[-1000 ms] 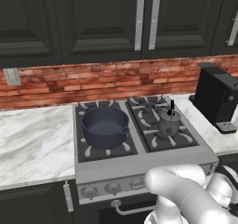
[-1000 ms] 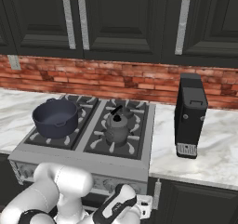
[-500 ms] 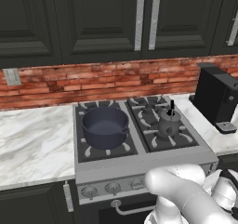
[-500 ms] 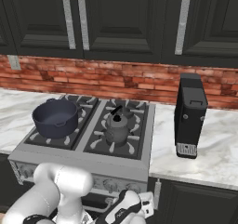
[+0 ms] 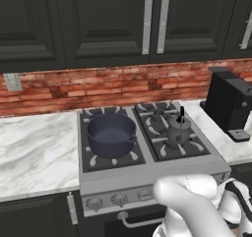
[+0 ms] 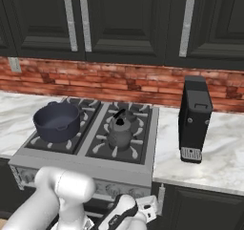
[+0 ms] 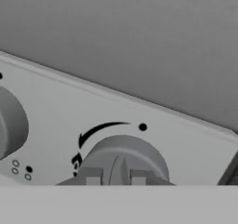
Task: Pick the kettle from the counter and place it on a stove burner. Then turn the burner on.
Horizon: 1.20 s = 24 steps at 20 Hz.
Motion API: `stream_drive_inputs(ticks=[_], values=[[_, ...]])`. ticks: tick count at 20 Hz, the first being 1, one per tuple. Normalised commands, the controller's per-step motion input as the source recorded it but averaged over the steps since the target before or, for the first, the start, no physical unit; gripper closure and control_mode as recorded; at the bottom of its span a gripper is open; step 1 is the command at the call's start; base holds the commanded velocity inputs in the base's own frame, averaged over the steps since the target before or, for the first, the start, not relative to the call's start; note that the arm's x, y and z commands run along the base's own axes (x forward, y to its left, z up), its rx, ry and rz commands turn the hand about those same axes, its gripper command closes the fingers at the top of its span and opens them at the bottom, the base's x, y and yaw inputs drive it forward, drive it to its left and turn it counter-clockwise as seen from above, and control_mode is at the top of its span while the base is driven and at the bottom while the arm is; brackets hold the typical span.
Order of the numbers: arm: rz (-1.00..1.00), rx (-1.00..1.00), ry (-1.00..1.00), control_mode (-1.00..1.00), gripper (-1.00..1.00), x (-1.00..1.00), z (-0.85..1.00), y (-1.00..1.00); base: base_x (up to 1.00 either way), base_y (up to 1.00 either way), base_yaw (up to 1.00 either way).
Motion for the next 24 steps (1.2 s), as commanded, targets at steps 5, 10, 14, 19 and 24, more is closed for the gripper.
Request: stream_drive_inputs(ticks=[5, 10, 14, 19, 24], values=[[0.33, -0.59, 0.08, -1.00, 1.00, 0.45, -1.00, 0.40, 0.00, 0.00, 0.00], [0.53, -0.61, 0.12, -1.00, 1.00, 0.24, -1.00, 0.21, 0.00, 0.00, 0.00], [0.79, -0.51, 0.00, -1.00, 1.00, -0.31, -1.00, 0.05, 0.00, 0.00, 0.00], [0.85, -0.48, 0.06, -1.00, 1.00, -0.39, -1.00, 0.00, 0.00, 0.00, 0.00], [0.66, -0.36, 0.15, -1.00, 1.00, -0.36, -0.68, 0.13, 0.00, 0.00, 0.00]])
